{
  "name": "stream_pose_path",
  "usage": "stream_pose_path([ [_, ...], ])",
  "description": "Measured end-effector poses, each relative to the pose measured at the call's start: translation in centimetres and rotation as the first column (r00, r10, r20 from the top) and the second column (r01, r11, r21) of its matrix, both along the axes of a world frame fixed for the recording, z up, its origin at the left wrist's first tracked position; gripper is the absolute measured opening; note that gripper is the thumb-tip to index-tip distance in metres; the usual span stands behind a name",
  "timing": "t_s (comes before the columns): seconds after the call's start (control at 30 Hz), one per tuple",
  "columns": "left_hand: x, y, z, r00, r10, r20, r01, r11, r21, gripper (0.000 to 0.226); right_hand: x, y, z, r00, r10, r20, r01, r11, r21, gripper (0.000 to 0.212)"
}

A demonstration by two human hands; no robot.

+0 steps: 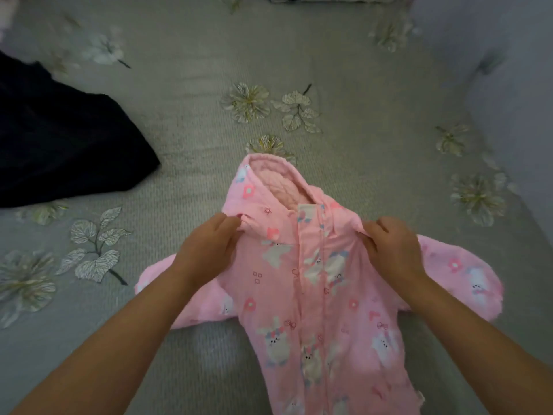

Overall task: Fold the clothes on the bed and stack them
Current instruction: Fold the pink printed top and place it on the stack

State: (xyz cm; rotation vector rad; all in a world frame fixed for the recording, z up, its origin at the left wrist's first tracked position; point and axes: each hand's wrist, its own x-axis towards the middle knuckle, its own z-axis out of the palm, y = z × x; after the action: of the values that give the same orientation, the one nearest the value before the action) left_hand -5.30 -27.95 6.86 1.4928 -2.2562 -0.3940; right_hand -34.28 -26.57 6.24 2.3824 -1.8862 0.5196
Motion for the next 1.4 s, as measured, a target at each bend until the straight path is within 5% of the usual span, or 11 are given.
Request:
stream_pose_path([
  [0.13, -3.1, -5.1, 3.3, 0.985, 0.148, 0.094, -0.15, 0.989, 0.01, 0.016, -1.9, -3.7, 3.3, 0.986, -0.164, -0.019, 0.156, 0.964, -0.214, 0.004],
  [0.2, -4.9, -7.5, 3.4, 0.973, 0.117, 0.201, -0.09, 0.987, -0.136, 0.009, -2.3, -6.2, 3.6, 0.957, -0.289, -0.038, 0.27, 0.929, -0.253, 0.018],
  [0.27, -6.2, -9.0, 1.8, 0.908, 0.236, 0.345, -0.176, 0.964, -0.198, 0.039, -2.7, -8.0, 3.0, 0.91, -0.394, -0.13, 0.39, 0.919, -0.053, 0.04],
  [0.4, -8.1, -5.3, -4.1, 0.855, 0.146, 0.497, -0.252, 0.956, 0.152, 0.061, -3.9, -5.4, -2.1, 0.89, -0.269, -0.368, 0.421, 0.796, 0.435, 0.055],
  [0.53, -9.7, 3.3, -8.3, 0.951, 0.186, 0.246, -0.258, 0.917, 0.305, 0.053, -5.5, 1.7, -7.1, 0.866, -0.231, -0.444, 0.482, 0.624, 0.615, 0.054],
  [0.67, -10.7, 8.7, -10.5, 0.803, 0.586, 0.105, -0.493, 0.555, 0.669, 0.058, -8.8, 7.0, -9.0, 0.762, -0.414, -0.498, 0.646, 0.428, 0.632, 0.057],
  [0.83, -12.3, 9.9, -10.2, 0.652, 0.75, -0.116, -0.431, 0.492, 0.756, 0.047, -11.0, 8.7, -8.0, 0.88, -0.405, -0.248, 0.441, 0.503, 0.744, 0.045],
  [1.1, -9.3, 12.2, -3.7, 0.916, 0.319, 0.242, -0.397, 0.797, 0.455, 0.03, -10.5, 12.3, -3.5, 0.939, -0.148, -0.31, 0.344, 0.417, 0.841, 0.041],
  [1.2, -9.4, 13.4, -3.3, 0.835, -0.031, 0.55, -0.341, 0.754, 0.561, 0.022, -10.0, 14.9, -2.9, 0.917, -0.05, -0.395, 0.387, 0.344, 0.856, 0.037],
  [1.3, -9.7, 15.4, -5.1, 0.709, -0.264, 0.654, -0.374, 0.646, 0.666, 0.032, -9.7, 16.8, -4.0, 0.922, -0.021, -0.387, 0.381, 0.235, 0.894, 0.036],
  [1.4, -10.2, 16.5, -6.6, 0.727, -0.19, 0.66, -0.329, 0.747, 0.578, 0.037, -11.0, 16.2, -5.3, 0.876, -0.43, -0.218, 0.388, 0.362, 0.848, 0.036],
])
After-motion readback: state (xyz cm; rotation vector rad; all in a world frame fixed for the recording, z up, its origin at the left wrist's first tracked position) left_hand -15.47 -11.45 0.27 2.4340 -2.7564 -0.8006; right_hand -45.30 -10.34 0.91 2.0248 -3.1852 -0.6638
